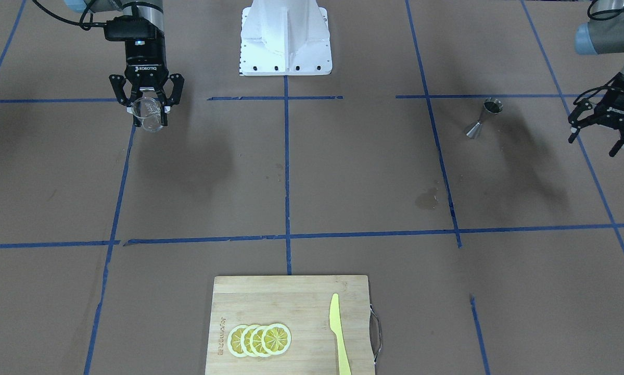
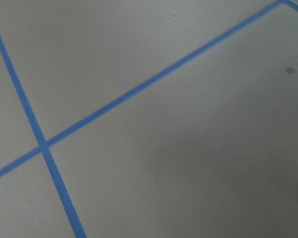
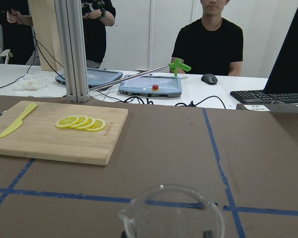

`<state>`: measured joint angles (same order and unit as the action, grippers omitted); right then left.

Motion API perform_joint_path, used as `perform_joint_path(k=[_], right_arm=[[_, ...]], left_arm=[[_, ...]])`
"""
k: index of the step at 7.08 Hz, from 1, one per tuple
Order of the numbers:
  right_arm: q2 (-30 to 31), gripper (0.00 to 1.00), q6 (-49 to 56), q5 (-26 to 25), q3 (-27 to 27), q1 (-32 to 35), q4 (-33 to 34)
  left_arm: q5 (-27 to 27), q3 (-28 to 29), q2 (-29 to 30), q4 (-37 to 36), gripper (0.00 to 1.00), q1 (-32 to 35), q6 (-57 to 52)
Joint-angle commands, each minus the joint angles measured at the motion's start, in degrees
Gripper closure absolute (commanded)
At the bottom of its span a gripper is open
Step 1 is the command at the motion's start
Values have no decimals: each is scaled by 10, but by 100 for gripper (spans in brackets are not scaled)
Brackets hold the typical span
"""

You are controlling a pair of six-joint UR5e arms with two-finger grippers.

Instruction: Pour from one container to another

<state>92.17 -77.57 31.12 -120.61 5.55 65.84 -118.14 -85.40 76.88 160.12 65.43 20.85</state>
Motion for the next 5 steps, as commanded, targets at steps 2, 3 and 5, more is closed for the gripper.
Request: perform_joint_path(k=[2,3,5], right_arm=[[6,100,1,-4,55,2,-76],[5,100,-3,-5,80,2,-81],[10,100,-3,-11,127,3,-141]], left_arm=[[-146,-40,35,-185,0,72,-2],[-179,-64,35,-226,0,76,-2],[-219,-101,33,-278,0,82,-2]])
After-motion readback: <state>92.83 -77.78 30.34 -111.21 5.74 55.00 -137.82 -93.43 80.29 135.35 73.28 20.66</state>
